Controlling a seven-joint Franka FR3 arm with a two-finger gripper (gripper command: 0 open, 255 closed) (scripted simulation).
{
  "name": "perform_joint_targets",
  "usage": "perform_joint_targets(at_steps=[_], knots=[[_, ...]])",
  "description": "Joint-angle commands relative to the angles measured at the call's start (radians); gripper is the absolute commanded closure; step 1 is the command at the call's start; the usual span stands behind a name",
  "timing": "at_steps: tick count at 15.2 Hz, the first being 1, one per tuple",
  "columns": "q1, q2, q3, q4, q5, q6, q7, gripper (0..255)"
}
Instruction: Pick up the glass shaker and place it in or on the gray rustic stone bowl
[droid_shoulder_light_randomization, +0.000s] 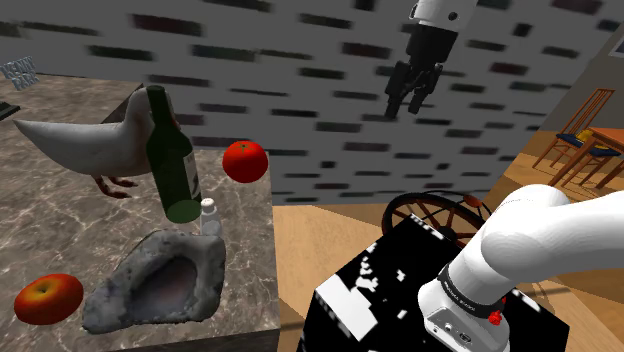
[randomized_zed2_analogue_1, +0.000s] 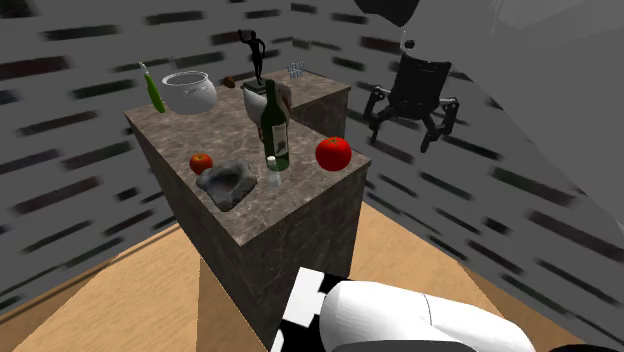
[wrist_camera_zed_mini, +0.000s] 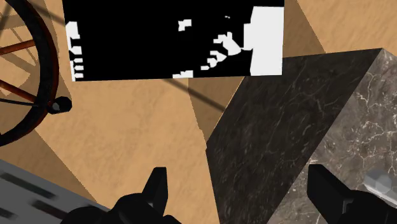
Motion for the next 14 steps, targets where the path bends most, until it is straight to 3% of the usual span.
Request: perform_joint_targets(at_steps=[1,14], knots=[[0.000,0.000,0.000,0.000,0.000,0.000,0.000,0],[0.056,0.282,0.244,0.014,0.125,0.302,0.224,0]])
